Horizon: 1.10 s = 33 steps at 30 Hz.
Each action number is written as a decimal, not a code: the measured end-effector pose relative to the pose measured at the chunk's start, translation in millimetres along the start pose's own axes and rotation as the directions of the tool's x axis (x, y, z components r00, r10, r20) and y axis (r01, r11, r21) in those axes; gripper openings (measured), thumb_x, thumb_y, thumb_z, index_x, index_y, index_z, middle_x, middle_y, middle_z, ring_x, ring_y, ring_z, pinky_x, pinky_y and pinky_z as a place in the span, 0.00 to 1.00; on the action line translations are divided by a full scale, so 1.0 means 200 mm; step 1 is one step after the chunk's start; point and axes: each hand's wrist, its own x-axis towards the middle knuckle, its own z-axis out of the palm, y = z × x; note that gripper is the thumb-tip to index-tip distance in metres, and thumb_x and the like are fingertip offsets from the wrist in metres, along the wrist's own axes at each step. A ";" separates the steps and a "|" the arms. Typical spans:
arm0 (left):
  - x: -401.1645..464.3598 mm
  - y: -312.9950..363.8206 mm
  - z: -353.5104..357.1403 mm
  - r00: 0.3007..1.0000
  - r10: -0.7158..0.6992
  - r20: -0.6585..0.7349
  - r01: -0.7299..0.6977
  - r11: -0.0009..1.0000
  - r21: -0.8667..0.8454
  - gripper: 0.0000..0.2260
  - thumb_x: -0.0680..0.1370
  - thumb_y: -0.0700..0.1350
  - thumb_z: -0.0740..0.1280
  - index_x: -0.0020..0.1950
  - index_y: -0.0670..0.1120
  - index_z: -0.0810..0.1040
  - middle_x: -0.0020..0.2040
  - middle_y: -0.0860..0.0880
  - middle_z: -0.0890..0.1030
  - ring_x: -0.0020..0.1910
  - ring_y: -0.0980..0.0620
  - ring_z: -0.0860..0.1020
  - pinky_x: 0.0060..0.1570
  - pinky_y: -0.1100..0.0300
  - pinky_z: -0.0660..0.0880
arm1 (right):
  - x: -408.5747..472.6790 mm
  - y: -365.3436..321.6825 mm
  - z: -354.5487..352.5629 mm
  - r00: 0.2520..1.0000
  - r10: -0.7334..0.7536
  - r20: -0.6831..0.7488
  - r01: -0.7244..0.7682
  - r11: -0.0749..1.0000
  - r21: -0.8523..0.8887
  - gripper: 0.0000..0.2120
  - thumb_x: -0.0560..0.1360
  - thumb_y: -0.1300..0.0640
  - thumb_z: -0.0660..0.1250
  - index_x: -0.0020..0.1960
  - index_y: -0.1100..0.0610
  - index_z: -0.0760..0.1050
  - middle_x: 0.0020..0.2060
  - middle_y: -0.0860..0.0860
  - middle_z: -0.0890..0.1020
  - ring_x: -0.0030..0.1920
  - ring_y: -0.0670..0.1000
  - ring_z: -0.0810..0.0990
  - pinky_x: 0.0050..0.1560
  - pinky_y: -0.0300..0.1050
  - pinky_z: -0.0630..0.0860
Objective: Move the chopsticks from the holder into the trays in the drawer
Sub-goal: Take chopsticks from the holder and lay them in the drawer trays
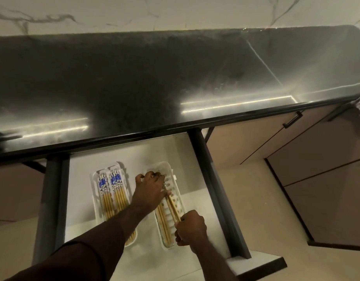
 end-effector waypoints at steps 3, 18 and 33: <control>-0.01 0.00 0.03 1.000 0.021 0.011 -0.021 1.000 0.021 0.20 0.77 0.63 0.60 0.63 0.54 0.73 0.65 0.55 0.76 0.68 0.51 0.67 0.66 0.47 0.55 | 0.03 -0.02 0.06 0.999 -0.018 -0.032 0.017 0.999 -0.036 0.12 0.74 0.57 0.70 0.56 0.59 0.76 0.48 0.55 0.83 0.46 0.57 0.85 0.45 0.53 0.84; -0.04 0.03 0.03 0.989 0.100 0.109 -0.121 0.971 0.207 0.21 0.78 0.58 0.61 0.66 0.48 0.73 0.69 0.50 0.74 0.74 0.45 0.61 0.72 0.39 0.44 | 0.08 0.00 0.20 0.988 -0.144 -0.058 0.109 0.908 -0.404 0.16 0.76 0.52 0.68 0.61 0.56 0.74 0.58 0.52 0.80 0.59 0.55 0.80 0.59 0.48 0.79; -0.04 0.03 0.04 0.986 0.138 0.093 -0.153 0.972 0.181 0.16 0.77 0.54 0.63 0.61 0.50 0.76 0.61 0.50 0.81 0.66 0.47 0.72 0.73 0.42 0.39 | 0.06 0.03 0.22 0.942 -0.332 -0.059 0.252 0.809 -0.532 0.27 0.77 0.43 0.67 0.71 0.53 0.66 0.63 0.50 0.79 0.59 0.51 0.80 0.61 0.47 0.76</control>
